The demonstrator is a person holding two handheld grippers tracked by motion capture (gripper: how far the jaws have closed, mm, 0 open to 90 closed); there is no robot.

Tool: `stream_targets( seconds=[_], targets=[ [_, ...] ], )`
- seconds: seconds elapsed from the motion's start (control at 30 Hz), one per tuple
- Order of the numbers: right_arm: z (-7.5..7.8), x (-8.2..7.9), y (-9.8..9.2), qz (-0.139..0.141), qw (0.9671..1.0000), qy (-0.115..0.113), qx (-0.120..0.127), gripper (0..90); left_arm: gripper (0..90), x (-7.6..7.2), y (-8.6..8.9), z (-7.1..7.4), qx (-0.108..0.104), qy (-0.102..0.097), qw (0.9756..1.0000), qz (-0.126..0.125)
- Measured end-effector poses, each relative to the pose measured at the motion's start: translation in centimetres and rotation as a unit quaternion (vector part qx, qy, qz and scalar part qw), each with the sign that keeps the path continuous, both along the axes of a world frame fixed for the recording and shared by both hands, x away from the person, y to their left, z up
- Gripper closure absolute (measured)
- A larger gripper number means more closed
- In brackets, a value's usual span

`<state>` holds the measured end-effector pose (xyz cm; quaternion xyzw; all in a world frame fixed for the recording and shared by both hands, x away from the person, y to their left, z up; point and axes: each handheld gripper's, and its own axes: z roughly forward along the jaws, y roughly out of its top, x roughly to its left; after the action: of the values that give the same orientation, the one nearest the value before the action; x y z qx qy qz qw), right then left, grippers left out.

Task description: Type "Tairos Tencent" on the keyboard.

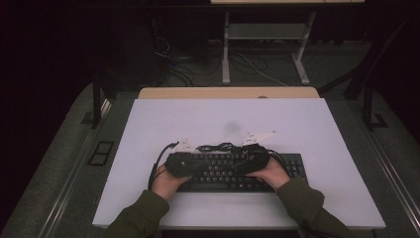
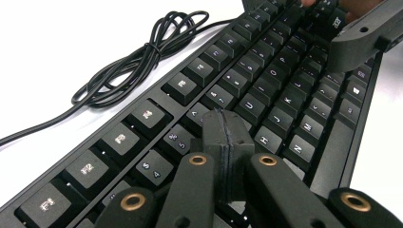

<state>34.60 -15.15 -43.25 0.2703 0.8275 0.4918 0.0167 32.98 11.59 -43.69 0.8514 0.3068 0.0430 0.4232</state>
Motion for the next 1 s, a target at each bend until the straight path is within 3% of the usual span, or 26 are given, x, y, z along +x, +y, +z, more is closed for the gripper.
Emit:
stream_targets(
  seconds=[0.27, 0.4, 1.0],
  targets=[
    [0.2, 0.0, -0.3, -0.004, 1.0, -0.005, 0.005, 19.4, 89.0, -0.3, 0.5, 0.5, -0.009, -0.01, 0.9999, 0.002],
    [0.3, -0.1, -0.6, -0.005, 0.9999, -0.006, 0.006, 18.8, 84.3, -0.4, 0.9, 0.9, -0.017, -0.015, 0.9997, 0.002],
    [0.9, -2.4, -4.9, -0.03, 0.9993, -0.014, 0.015, 18.1, 38.8, -2.6, 4.2, 1.7, -0.049, -0.03, 0.9982, 0.017]
  ],
)
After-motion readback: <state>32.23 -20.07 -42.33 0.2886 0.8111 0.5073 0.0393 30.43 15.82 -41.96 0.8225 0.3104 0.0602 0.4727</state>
